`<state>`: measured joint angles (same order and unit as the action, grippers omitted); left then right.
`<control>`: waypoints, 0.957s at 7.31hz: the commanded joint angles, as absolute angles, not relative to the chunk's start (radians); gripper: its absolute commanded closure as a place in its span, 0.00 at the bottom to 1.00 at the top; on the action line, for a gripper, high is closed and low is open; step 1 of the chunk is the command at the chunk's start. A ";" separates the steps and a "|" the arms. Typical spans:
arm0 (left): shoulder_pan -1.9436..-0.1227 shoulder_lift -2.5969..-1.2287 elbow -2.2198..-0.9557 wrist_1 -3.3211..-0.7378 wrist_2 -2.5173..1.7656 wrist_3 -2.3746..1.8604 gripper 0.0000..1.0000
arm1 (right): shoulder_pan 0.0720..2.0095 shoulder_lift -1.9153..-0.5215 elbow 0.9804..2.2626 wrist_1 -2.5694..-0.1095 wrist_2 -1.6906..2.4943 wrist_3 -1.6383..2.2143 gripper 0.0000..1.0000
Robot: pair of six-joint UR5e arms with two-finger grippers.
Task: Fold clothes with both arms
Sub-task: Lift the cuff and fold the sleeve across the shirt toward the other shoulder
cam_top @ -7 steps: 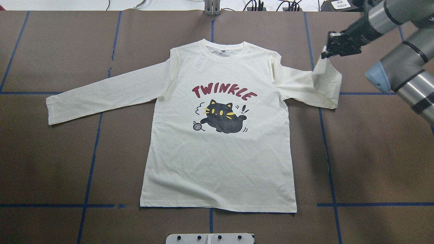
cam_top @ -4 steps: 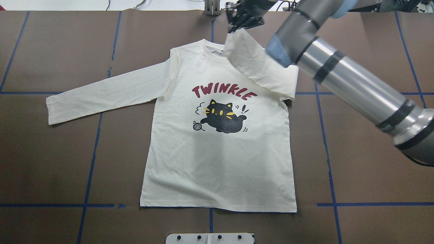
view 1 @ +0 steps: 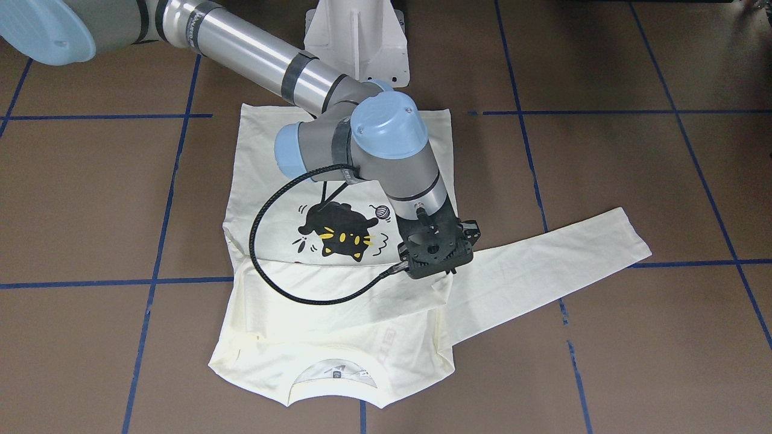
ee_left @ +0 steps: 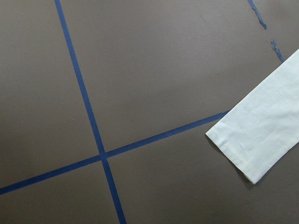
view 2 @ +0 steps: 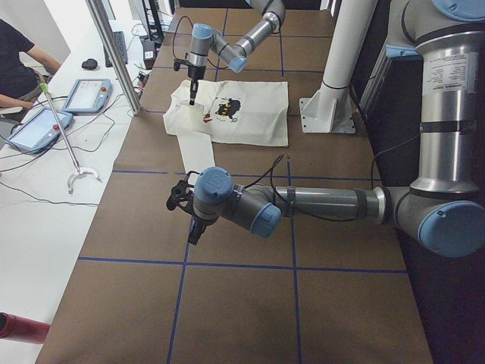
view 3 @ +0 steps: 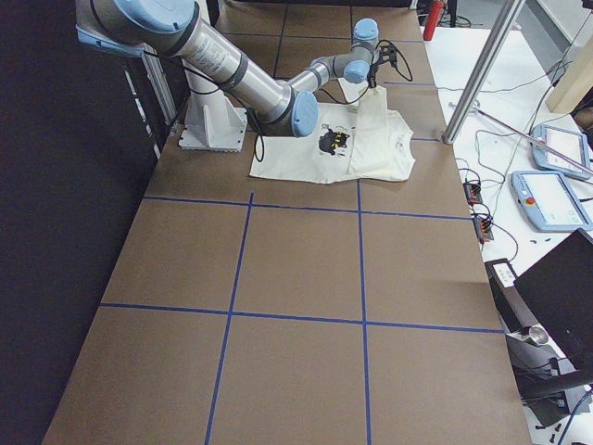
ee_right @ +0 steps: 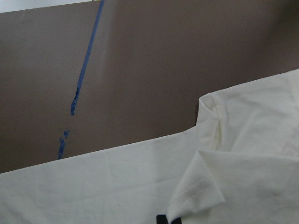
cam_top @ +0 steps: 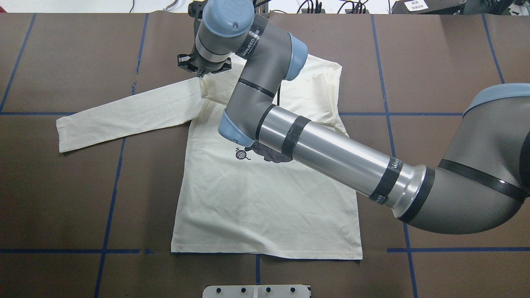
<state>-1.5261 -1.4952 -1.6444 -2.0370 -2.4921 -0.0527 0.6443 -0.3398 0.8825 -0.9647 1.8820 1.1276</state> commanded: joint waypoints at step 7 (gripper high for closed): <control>-1.523 -1.493 -1.651 -2.037 -2.497 -0.075 0.00 | 0.566 -0.403 0.912 -0.792 1.871 1.161 0.52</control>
